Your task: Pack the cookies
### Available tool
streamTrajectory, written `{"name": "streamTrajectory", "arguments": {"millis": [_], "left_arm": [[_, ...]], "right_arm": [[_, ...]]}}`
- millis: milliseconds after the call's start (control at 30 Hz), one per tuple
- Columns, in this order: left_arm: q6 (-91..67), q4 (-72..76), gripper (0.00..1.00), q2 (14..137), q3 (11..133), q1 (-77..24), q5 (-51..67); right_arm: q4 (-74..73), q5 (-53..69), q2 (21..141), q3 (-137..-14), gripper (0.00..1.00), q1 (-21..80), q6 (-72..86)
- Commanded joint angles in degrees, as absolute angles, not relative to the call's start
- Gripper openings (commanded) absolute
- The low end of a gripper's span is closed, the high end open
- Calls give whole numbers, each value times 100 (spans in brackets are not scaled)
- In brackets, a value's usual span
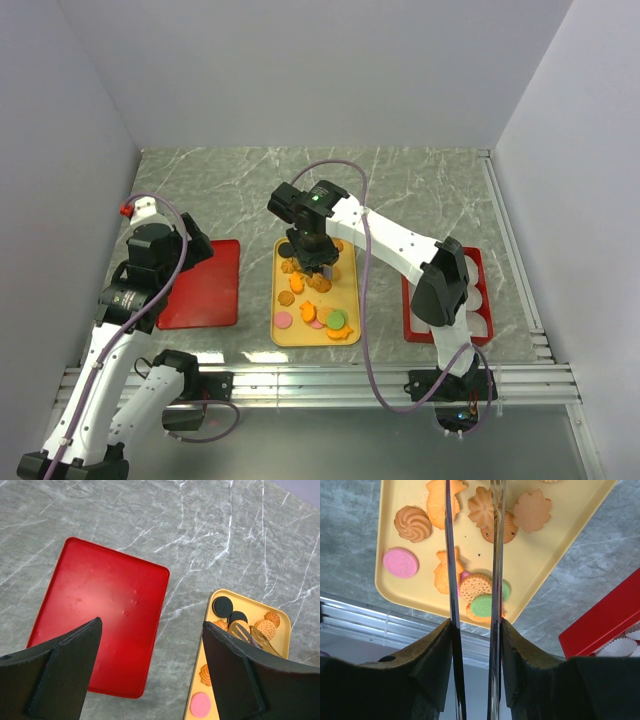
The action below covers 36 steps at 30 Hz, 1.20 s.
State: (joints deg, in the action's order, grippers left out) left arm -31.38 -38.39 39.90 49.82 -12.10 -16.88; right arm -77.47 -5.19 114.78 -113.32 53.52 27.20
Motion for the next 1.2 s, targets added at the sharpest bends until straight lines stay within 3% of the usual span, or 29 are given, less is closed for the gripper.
{"name": "streamTrajectory", "arguments": {"millis": [0, 467, 733, 1167], "left_arm": [[-3243, -3691, 88, 3955, 4975, -1230, -1749], [-3217, -3665, 87, 4017, 4975, -1230, -1670], [-3199, -3647, 87, 4087, 4966, -1239, -1608], [-3226, -3691, 87, 4315, 4983, -1634, -1644]], "right_arm": [[-8262, -668, 11136, -11523, 39, 5396, 2751], [-8279, -941, 10389, -11188, 36, 5142, 2830], [-8271, -966, 9519, -10996, 34, 4309, 2812], [-8270, -1414, 7736, -9590, 34, 2734, 2698]]}}
